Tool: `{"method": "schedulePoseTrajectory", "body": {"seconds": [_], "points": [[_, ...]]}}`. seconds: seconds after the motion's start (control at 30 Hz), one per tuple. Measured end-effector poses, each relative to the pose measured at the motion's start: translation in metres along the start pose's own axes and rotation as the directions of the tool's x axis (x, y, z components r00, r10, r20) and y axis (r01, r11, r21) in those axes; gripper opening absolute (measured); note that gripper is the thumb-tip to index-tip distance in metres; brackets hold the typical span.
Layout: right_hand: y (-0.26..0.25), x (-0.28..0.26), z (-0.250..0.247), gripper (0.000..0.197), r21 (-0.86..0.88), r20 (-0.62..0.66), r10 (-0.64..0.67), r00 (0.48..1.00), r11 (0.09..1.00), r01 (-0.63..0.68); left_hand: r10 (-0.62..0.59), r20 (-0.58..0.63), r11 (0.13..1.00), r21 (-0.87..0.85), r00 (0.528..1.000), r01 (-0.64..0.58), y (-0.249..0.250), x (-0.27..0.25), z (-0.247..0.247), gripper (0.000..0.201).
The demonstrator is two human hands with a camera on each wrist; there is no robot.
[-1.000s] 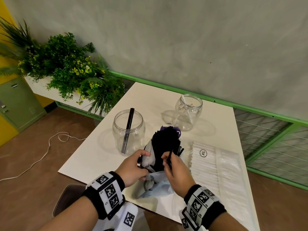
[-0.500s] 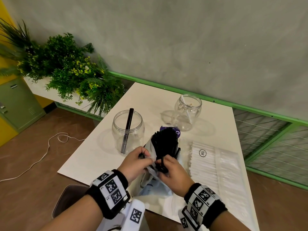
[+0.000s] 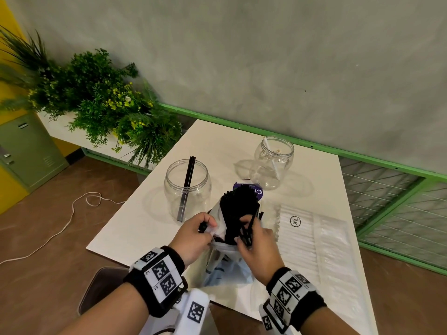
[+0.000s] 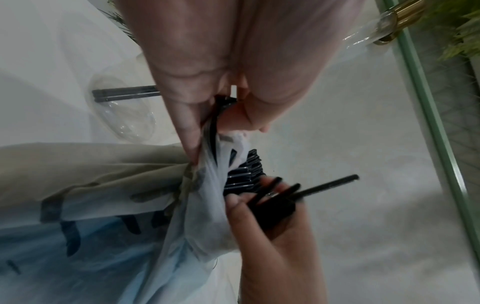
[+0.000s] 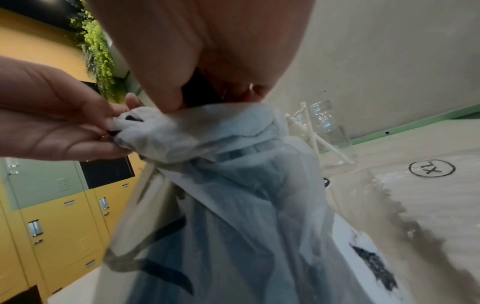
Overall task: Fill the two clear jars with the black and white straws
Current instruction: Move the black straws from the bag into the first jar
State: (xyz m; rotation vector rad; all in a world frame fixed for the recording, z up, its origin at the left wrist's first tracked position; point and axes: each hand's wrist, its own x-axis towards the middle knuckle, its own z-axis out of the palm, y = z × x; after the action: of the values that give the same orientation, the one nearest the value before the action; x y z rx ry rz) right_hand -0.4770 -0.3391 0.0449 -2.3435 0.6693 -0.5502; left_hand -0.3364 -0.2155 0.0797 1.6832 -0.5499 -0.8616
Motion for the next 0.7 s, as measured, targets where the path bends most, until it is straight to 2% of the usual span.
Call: {"method": "schedulePoseTrajectory", "body": {"seconds": [0.1,0.17,0.23,0.33,0.43,0.5,0.53,0.6,0.63,0.7], "points": [[0.002,0.004,-0.013,0.082,0.067,-0.147,0.025,0.989,0.998,-0.015,0.019,-0.005,1.0,0.014,1.0,-0.019,-0.001,0.0,-0.001,0.042],[0.005,0.009,-0.024,0.096,0.049,-0.191,0.007,0.982,0.999,0.002,0.038,0.004,0.999,0.024,0.999,-0.038,-0.001,-0.001,-0.002,0.039],[0.008,0.014,-0.031,0.096,-0.005,-0.19,-0.006,0.982,1.0,0.005,0.061,0.014,0.997,0.041,0.998,-0.062,-0.002,0.001,-0.001,0.042],[0.014,0.022,-0.033,0.078,-0.105,-0.235,-0.02,0.972,0.994,-0.005,0.09,0.027,0.992,0.084,0.996,-0.092,-0.004,0.003,0.001,0.047],[0.014,0.024,-0.03,0.087,-0.097,-0.376,0.031,0.926,0.993,-0.073,0.114,0.029,0.987,0.107,0.993,-0.116,-0.006,0.003,0.002,0.049],[0.006,0.017,-0.027,0.079,-0.178,-0.441,-0.104,0.891,0.984,0.027,0.136,0.029,0.983,0.12,0.99,-0.139,-0.004,0.003,0.003,0.05],[-0.001,0.011,-0.025,0.067,-0.231,-0.425,-0.21,0.88,0.966,0.119,0.149,0.029,0.981,0.123,0.988,-0.152,-0.003,0.003,0.004,0.049],[-0.012,-0.005,-0.018,0.047,-0.284,-0.27,-0.393,0.879,0.905,0.318,0.165,0.031,0.977,0.134,0.986,-0.168,0.0,0.003,0.004,0.044],[-0.014,-0.01,-0.014,0.044,-0.271,-0.165,-0.433,0.886,0.884,0.382,0.167,0.033,0.976,0.136,0.985,-0.17,0.0,0.004,0.004,0.044],[-0.01,-0.014,-0.006,0.046,-0.274,0.011,-0.401,0.916,0.88,0.388,0.154,0.04,0.98,0.122,0.987,-0.157,-0.001,0.008,0.004,0.049]]}}
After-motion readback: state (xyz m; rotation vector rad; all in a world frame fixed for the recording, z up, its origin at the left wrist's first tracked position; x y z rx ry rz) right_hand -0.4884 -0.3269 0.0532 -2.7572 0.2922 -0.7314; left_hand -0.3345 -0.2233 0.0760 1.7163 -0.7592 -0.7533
